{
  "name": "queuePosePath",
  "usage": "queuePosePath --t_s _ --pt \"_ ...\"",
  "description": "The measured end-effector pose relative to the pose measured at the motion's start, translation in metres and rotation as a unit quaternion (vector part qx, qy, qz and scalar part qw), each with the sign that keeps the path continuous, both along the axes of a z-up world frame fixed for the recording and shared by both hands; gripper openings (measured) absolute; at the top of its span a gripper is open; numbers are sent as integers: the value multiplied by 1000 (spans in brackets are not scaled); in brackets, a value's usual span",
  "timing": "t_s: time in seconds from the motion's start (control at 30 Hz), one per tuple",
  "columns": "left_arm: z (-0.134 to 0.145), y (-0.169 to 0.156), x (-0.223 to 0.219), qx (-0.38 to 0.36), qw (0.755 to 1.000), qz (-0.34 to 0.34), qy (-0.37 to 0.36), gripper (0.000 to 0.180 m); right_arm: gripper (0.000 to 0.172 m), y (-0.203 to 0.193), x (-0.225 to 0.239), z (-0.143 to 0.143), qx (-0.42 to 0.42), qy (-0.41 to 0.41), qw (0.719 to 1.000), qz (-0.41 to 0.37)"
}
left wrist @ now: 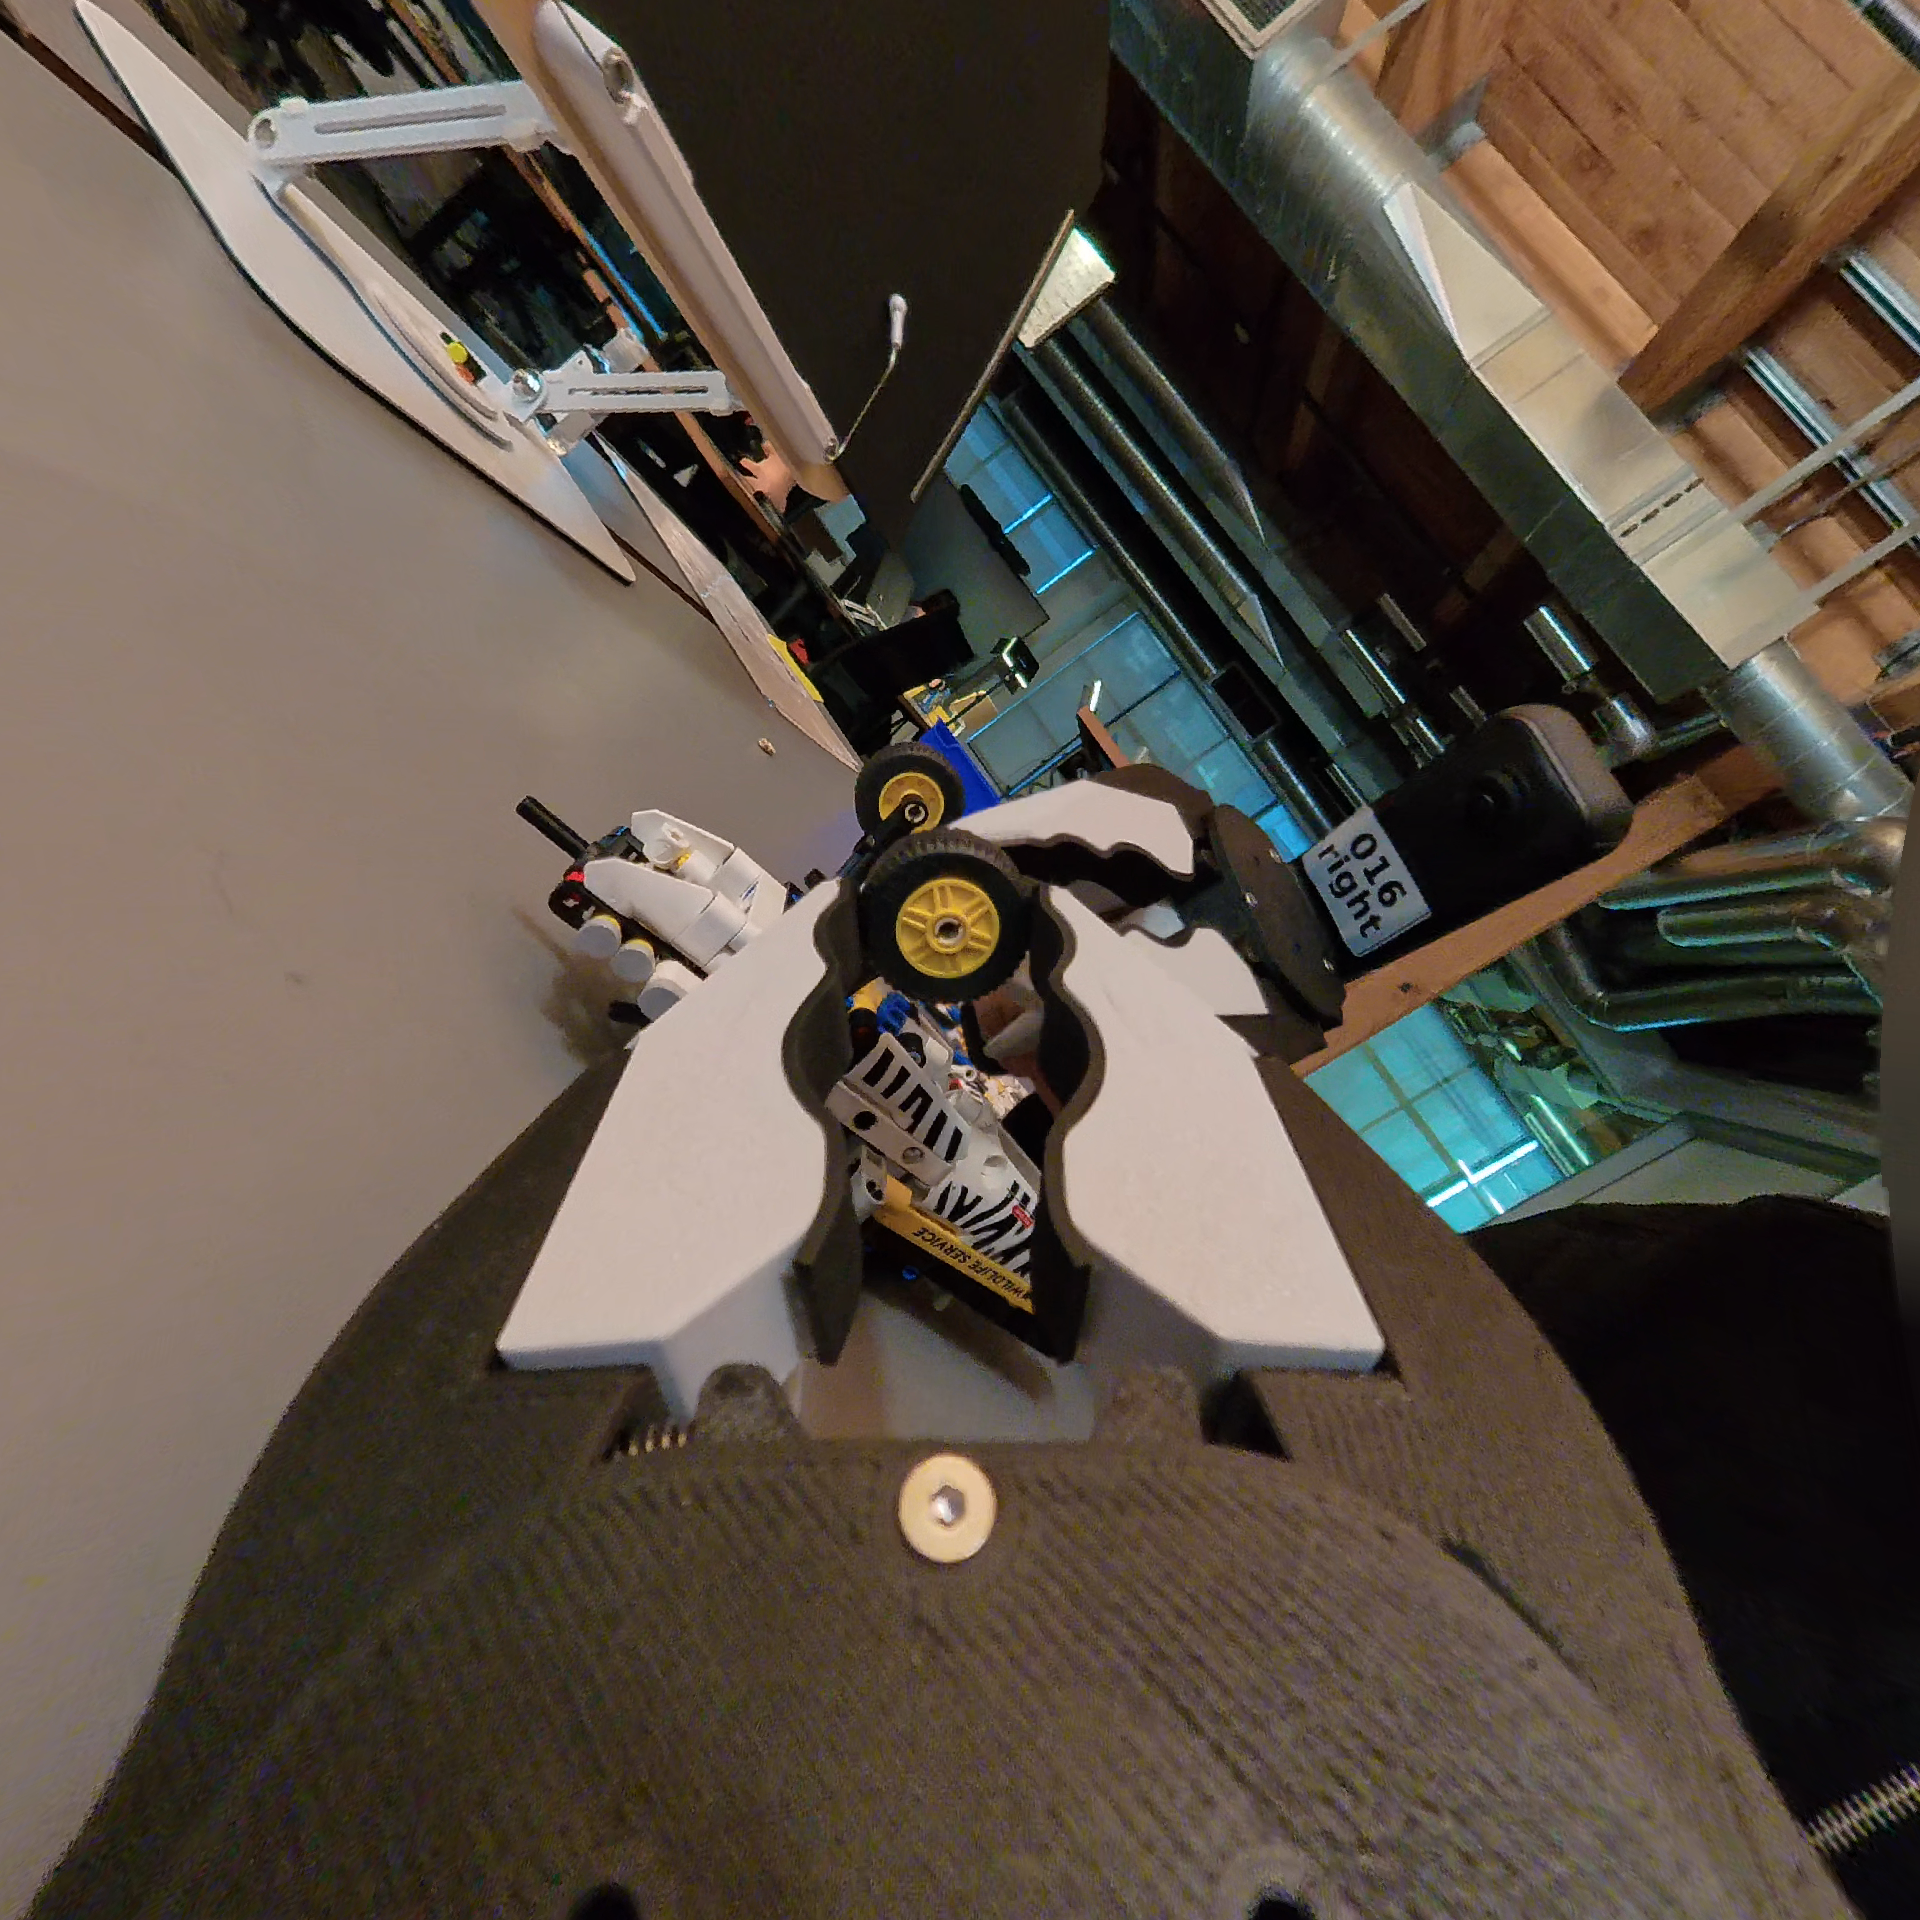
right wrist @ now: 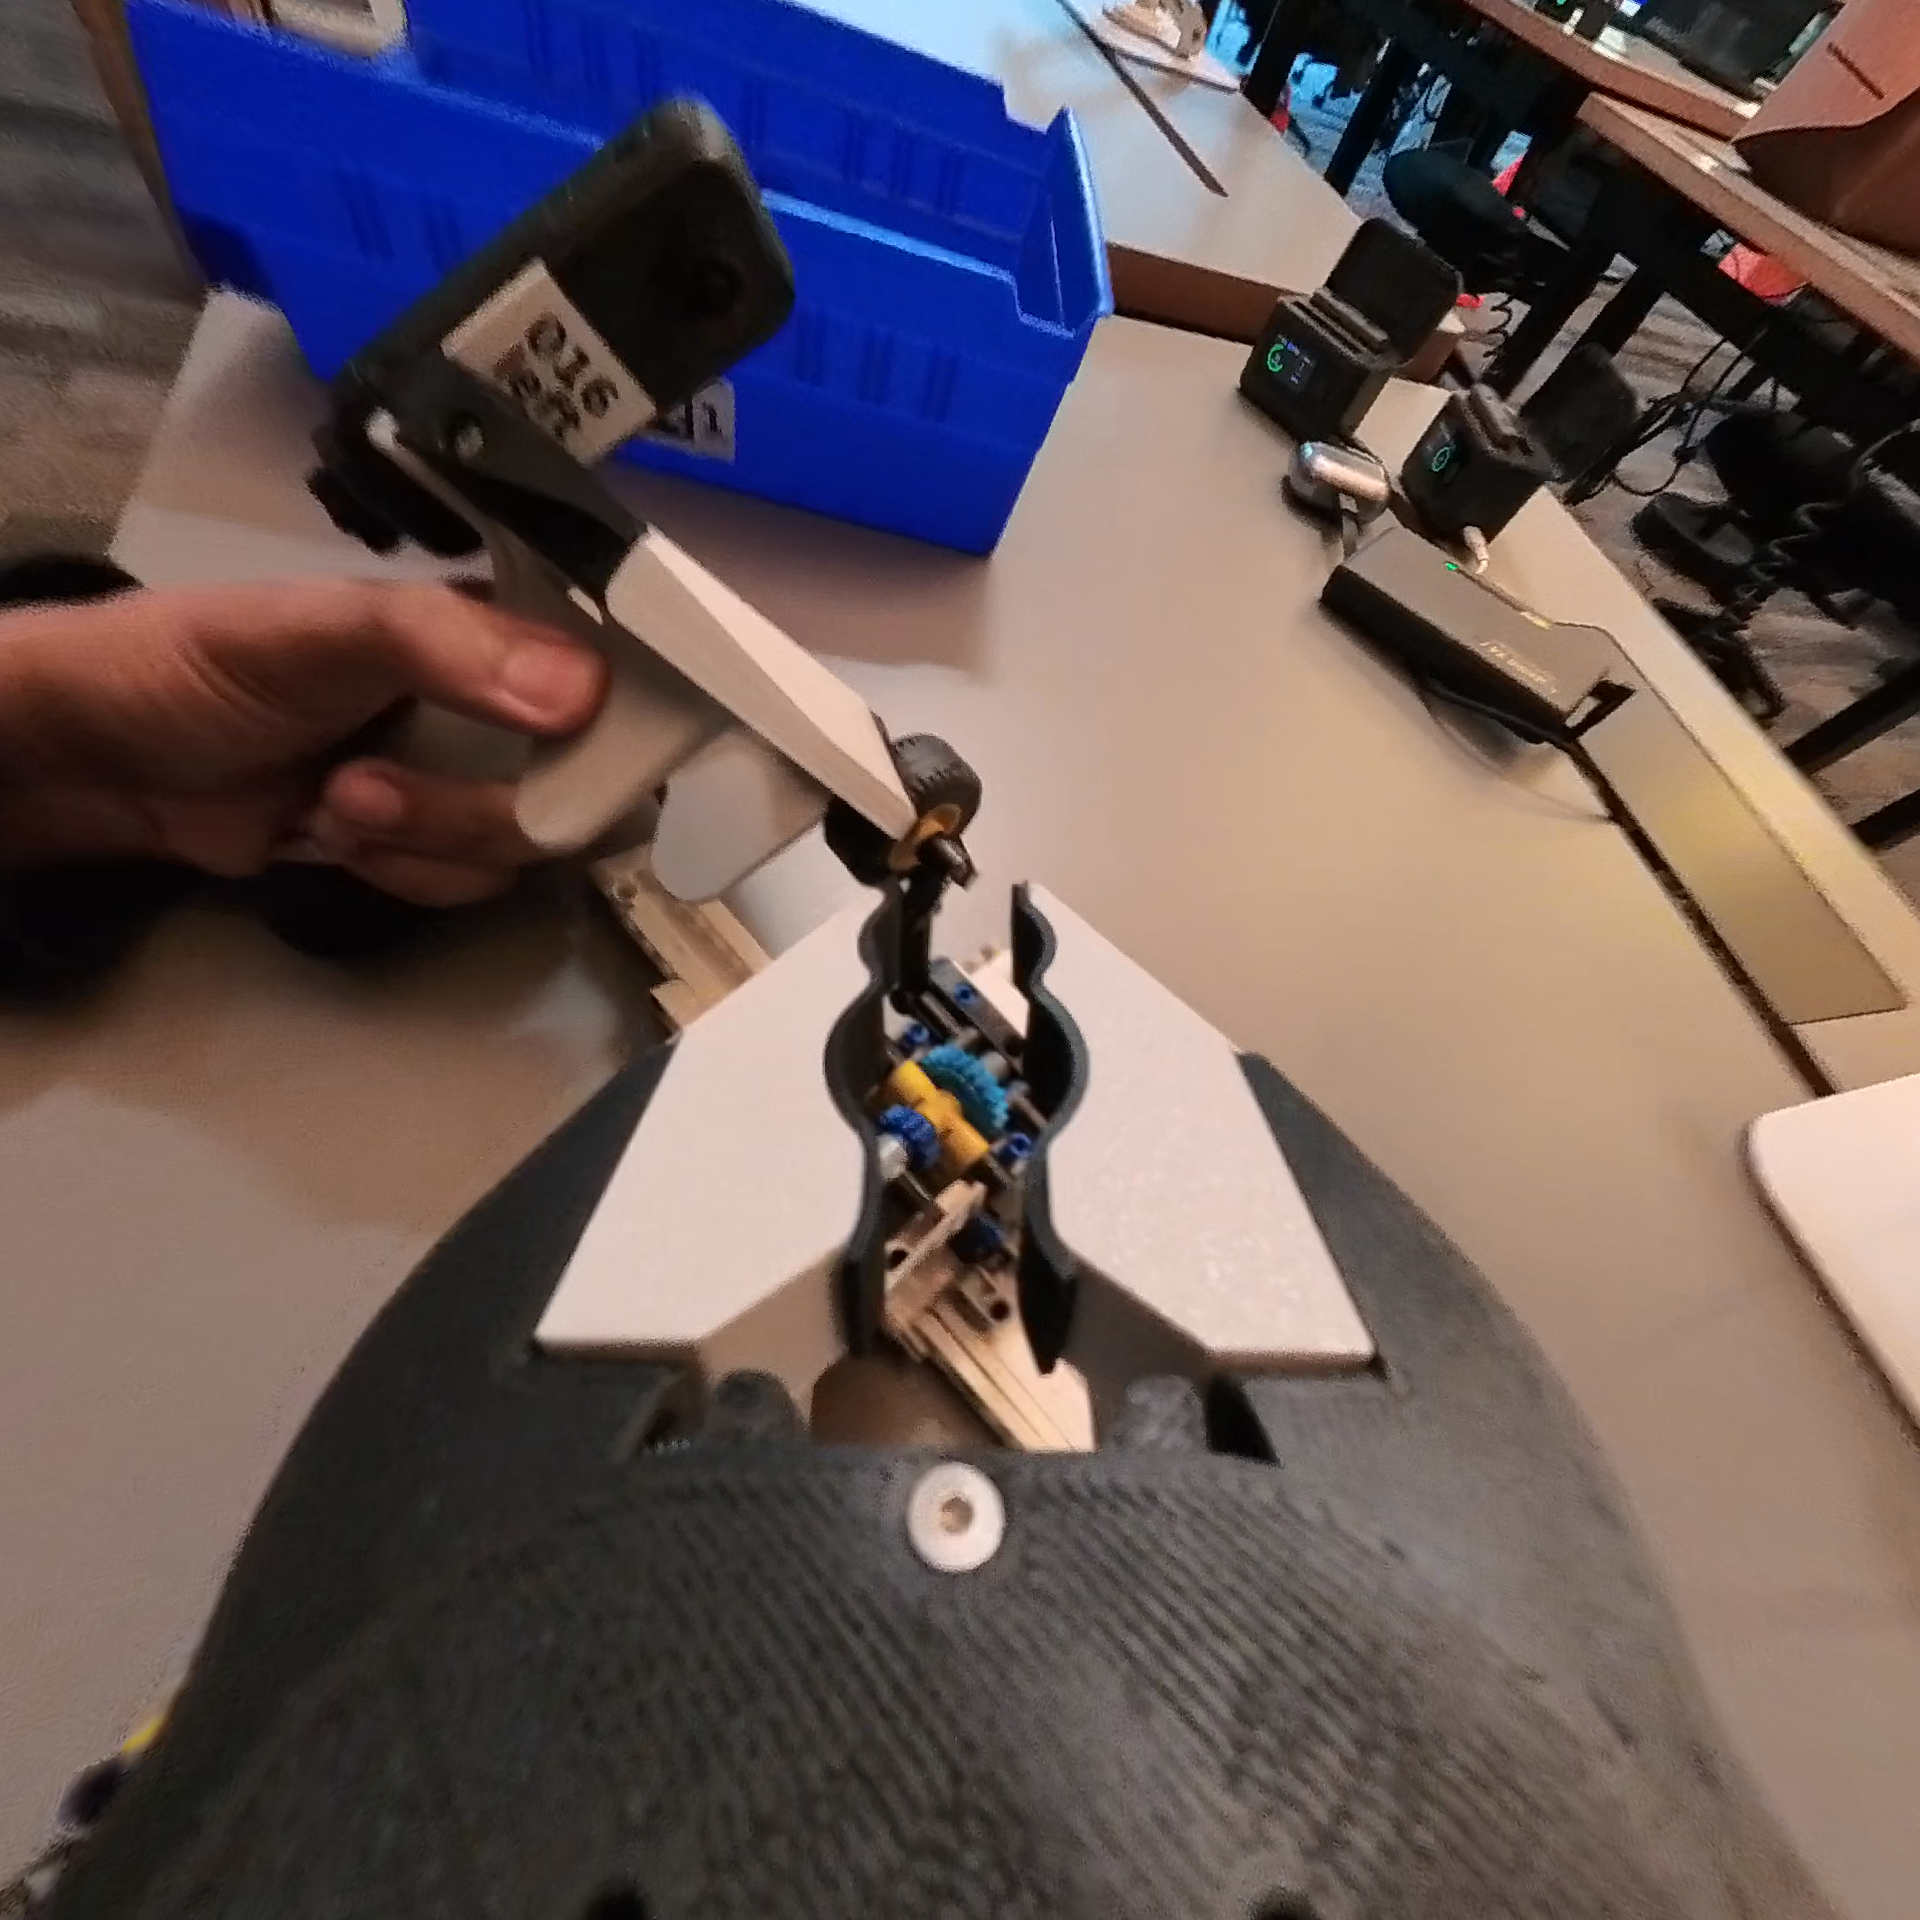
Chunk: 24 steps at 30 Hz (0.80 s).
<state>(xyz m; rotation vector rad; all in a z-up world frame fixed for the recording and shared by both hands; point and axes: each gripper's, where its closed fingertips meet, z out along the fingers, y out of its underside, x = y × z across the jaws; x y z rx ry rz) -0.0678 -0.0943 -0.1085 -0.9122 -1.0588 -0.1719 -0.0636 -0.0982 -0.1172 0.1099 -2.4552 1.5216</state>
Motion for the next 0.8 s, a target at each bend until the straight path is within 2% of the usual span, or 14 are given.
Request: queuePosePath --t_s 0.07,0.13,0.2,0.27,0.4,0.63,0.8 --pt "1 3 2 -10 1000 -5 8 26 23 6 -6 -5 29 70 997 -8" --pt "0 5 5 -33 999 -1 16 26 18 15 -10 -3 41 151 988 -17" --pt "-2 5 6 -63 998 9 23 27 11 20 -8 9 19 205 978 -14" --pt "-2 7 8 -87 996 12 29 27 10 23 -5 20 -15 226 974 -7" --pt "-4 5 10 -108 994 15 28 27 17 32 -12 32 -56 241 969 -17" --pt "-5 4 13 -183 981 36 57 28 21 36 -18 39 -103 154 982 -28" --pt "-5 5 14 -176 982 31 58 28 21 44 -31 50 -158 129 978 -54"
